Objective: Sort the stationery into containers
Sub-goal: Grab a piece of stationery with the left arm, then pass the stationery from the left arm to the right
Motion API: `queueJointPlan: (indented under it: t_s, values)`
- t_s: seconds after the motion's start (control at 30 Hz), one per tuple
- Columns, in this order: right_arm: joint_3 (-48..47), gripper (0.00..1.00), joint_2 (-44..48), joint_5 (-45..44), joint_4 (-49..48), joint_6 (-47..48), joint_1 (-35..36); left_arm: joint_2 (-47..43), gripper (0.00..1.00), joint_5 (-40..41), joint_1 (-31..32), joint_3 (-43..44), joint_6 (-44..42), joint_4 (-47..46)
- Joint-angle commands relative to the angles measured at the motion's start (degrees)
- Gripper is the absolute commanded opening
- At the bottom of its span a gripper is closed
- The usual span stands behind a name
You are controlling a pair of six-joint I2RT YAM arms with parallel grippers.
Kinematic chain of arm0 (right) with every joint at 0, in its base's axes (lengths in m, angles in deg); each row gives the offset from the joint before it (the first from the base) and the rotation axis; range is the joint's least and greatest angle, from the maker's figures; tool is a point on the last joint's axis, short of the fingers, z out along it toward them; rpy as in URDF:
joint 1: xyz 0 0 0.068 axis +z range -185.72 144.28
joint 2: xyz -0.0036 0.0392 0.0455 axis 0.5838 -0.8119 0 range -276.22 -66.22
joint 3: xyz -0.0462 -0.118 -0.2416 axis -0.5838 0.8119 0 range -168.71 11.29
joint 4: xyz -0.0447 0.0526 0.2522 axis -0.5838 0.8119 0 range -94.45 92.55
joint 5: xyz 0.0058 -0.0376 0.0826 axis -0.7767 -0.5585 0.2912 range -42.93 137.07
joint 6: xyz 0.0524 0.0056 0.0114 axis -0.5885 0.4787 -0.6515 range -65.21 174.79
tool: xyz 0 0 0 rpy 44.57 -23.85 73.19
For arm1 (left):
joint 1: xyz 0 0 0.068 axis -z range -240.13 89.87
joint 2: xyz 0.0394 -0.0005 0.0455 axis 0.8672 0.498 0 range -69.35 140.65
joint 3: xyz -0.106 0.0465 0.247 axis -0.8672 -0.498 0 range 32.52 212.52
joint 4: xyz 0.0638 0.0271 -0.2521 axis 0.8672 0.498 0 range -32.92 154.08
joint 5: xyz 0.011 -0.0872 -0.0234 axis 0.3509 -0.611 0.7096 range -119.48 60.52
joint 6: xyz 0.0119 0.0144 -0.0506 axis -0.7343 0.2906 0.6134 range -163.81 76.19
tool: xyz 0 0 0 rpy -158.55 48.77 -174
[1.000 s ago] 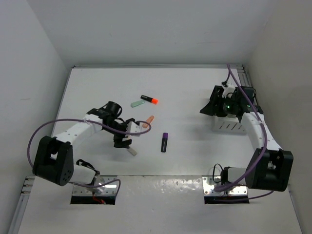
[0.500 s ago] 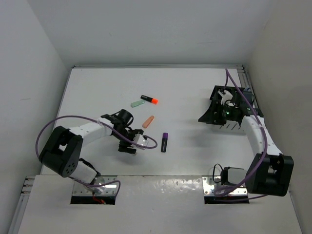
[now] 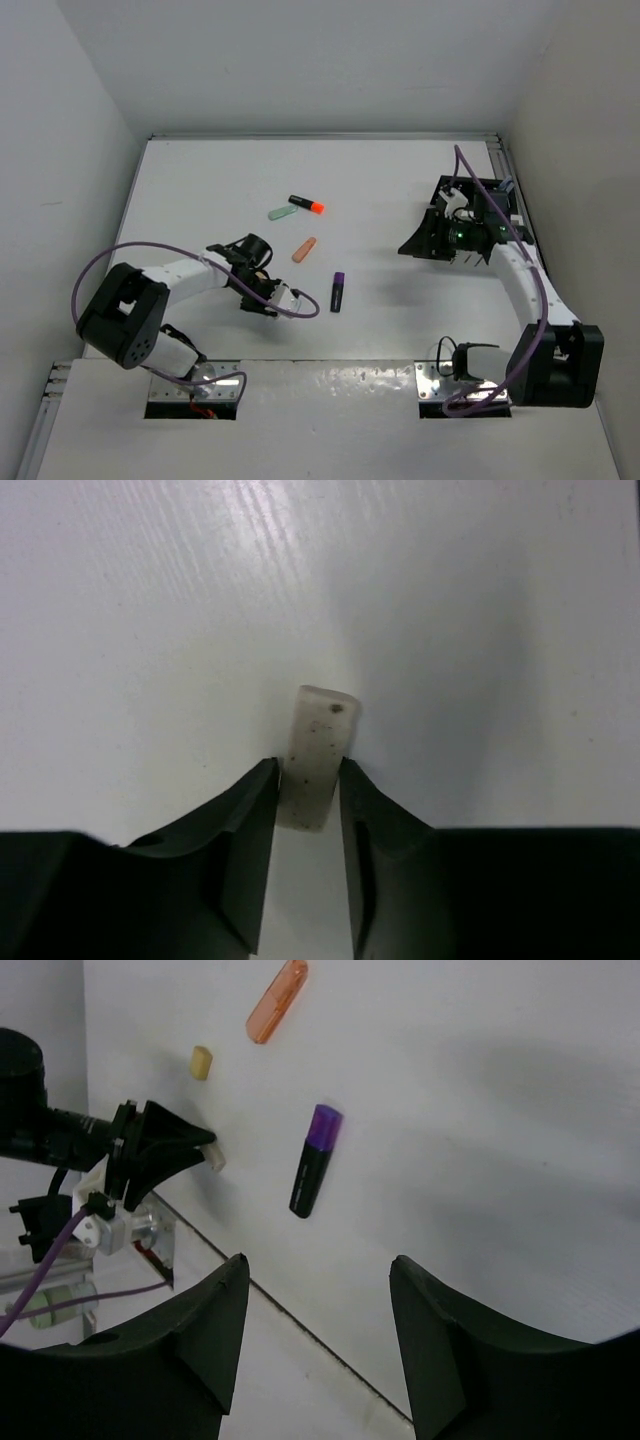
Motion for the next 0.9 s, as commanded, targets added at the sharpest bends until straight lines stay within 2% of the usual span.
queueJointPlan:
  t_s: [0.0,0.03,0.1,0.13,0.3,0.4,0.6,0.87]
  values:
    - [1.1,0.57,2.6,1.1,-4.9,-4.2,3.2,-0.7,0.35,3.1,0.1,-1.7,1.5,-4.8]
    - [1.6,0.58,3.0,1.0,-5.8,-6.3,6.1,-1.4,0.26,2.5,0.1,-0.3,4.9,-5.2]
    - [1.6,0.59,3.0,0.6,-8.6,-8.7,9.8,-4.0,0.17,-0.5,0.0,2.0,9.8,-6.7]
    - [1.3,0.6,2.7,0.4,-10.7,-11.3,10.9,-5.8,0.15,-1.5,0.3,5.0,16.5,-7.4]
    - [-4.4,0.68,-3.8,2.6,-16.2,-21.1,16.1,-9.1,0.14,-6.2,2.6,14.9,38.6,-12.5]
    - [-9.1,0.69,-7.3,3.4,-17.6,-24.3,18.8,-9.7,0.14,-6.9,3.1,18.7,45.5,-14.1]
    - [-13.8,0.68,-11.9,3.1,-18.5,-23.8,24.2,-9.2,0.14,-9.6,1.7,21.5,51.6,-15.4]
    - [-17.6,0.68,-14.6,1.7,-17.6,-20.3,29.8,-8.2,0.14,-13.7,1.7,23.4,53.5,-16.0]
